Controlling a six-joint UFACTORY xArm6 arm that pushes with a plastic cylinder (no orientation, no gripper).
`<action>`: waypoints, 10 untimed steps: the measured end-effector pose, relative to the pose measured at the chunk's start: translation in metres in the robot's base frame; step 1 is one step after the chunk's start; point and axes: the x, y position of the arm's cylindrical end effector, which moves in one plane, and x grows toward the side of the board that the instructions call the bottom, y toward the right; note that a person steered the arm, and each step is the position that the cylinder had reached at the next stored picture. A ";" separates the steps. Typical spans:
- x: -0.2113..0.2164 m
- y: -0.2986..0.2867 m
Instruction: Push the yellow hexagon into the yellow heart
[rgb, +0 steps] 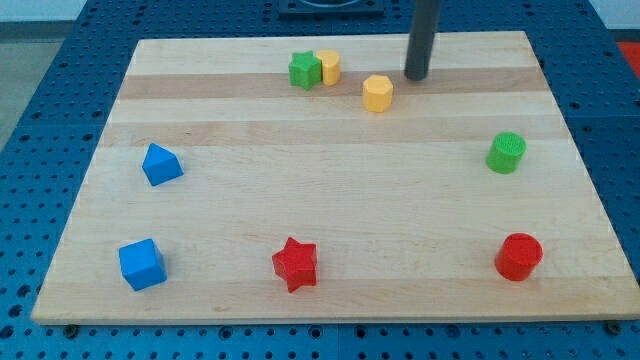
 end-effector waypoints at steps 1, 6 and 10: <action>0.005 -0.001; 0.053 -0.040; 0.030 -0.084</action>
